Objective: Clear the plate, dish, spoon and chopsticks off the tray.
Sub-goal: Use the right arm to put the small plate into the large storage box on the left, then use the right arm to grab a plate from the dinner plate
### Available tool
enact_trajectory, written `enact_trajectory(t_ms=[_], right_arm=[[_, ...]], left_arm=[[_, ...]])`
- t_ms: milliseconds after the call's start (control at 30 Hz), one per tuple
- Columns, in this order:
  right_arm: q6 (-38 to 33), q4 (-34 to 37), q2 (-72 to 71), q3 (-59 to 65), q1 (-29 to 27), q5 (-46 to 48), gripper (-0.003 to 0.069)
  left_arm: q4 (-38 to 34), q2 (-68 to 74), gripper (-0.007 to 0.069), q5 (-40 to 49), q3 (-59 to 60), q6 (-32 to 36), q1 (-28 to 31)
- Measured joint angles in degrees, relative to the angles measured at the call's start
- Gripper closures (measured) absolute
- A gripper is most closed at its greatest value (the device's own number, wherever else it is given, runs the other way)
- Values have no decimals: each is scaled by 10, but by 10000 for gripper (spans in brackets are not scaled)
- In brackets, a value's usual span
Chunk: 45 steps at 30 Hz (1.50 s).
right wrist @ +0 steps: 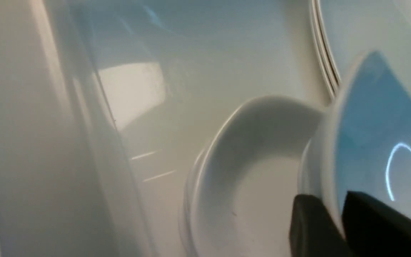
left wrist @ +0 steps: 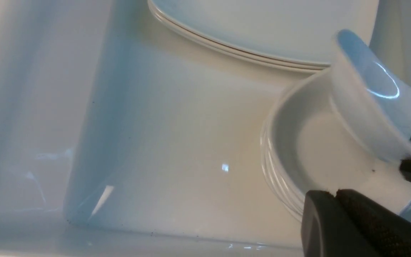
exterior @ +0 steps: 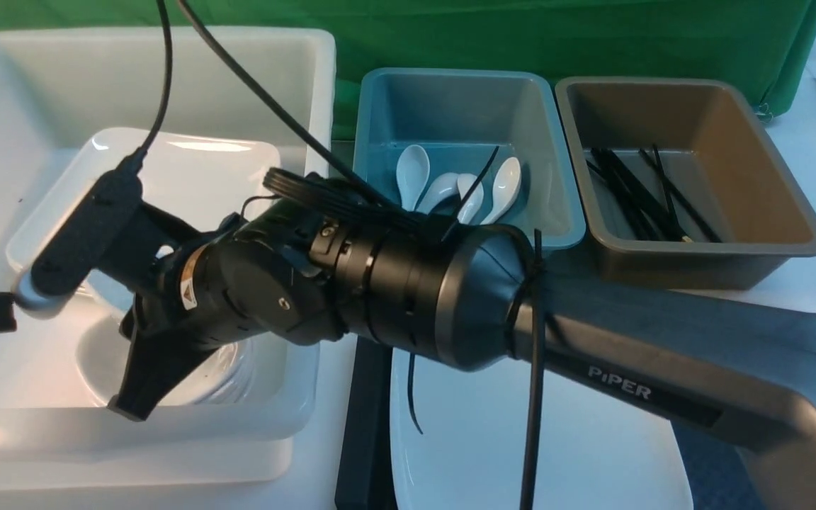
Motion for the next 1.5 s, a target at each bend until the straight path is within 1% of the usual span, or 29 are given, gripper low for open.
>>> enact_trajectory(t_ms=[33, 67, 100, 167, 200, 267, 400, 567, 633, 700, 733, 767, 833, 867, 900, 933, 967, 1067, 1100, 1167, 1200, 1233, 1267, 1300, 1333, 1367, 1433, 1467, 1500], right_arm=[[2, 2, 1, 0, 1, 0, 459], [9, 5, 2, 0, 1, 0, 389], [14, 7, 2, 0, 1, -1, 360], [19, 7, 2, 0, 1, -4, 323], [29, 8, 2, 0, 1, -8, 287], [42, 9, 1, 0, 1, -9, 260], [64, 10, -7, 0, 1, -8, 246], [72, 8, -29, 0, 1, 9, 245], [74, -13, -51, 0, -1, 33, 250], [78, -29, -63, 0, -7, 55, 272], [91, -49, -84, 0, -20, 88, 330], [93, -55, -87, 0, -23, 93, 341], [116, -93, -140, 0, -69, 159, 517], [122, -100, -157, 0, -88, 187, 566], [124, -101, -166, 0, -93, 192, 580], [129, -107, -197, 0, -132, 239, 610], [135, -111, -223, 0, -168, 270, 620], [142, -118, -273, -1, -259, 377, 631], [143, -118, -289, 1, -292, 410, 632], [144, -107, -318, 22, -358, 440, 632], [144, -107, -322, 26, -364, 441, 632], [144, -93, -340, 48, -395, 442, 632], [141, -56, -374, 94, -441, 442, 634], [140, -51, -378, 107, -452, 442, 634], [136, -29, -392, 136, -472, 442, 634], [129, 8, -416, 193, -503, 440, 634], [112, 61, -444, 292, -538, 425, 628], [110, 61, -445, 301, -538, 422, 626], [96, 98, -453, 372, -550, 397, 606]], left_arm=[[-3, 0, 610, 0, 0, 3, 0], [-9, 0, 610, 0, 0, 9, 0], [-10, 0, 610, -1, 0, 9, 0], [-10, 0, 610, -1, 0, 11, 0], [-10, 0, 610, -1, 0, 12, 0], [-10, 0, 610, -1, 0, 12, 0], [-9, 0, 610, -1, 0, 12, 0], [-8, 0, 610, -1, 0, 14, 0], [-8, 0, 610, -1, 0, 29, 0], [-8, 0, 610, 1, 0, 40, 0], [-10, 0, 610, 2, 0, 58, 0], [-11, 0, 610, 2, 0, 61, 0], [-49, 0, 610, 3, 0, 140, 0], [-78, 0, 610, 3, 0, 180, 0], [-78, 0, 610, 3, 0, 188, 0], [-137, 0, 610, 0, 0, 253, 0], [-185, 0, 610, -2, 0, 290, 0], [-285, 0, 610, -10, 0, 383, 0], [-310, 0, 610, -11, 0, 407, 0], [-333, 0, 610, -13, 0, 429, 0], [-334, 0, 610, -14, 0, 433, 0], [-337, 2, 610, -15, 0, 438, 0], [-340, 8, 610, -15, 0, 450, 0], [-340, 8, 610, -15, 0, 452, 0], [-342, 14, 610, -15, 0, 465, 0], [-352, 22, 610, -15, 0, 481, 0], [-374, 39, 610, -15, 0, 503, -1], [-375, 39, 610, -15, 0, 505, -1], [-384, 52, 610, -12, -5, 521, -6]])
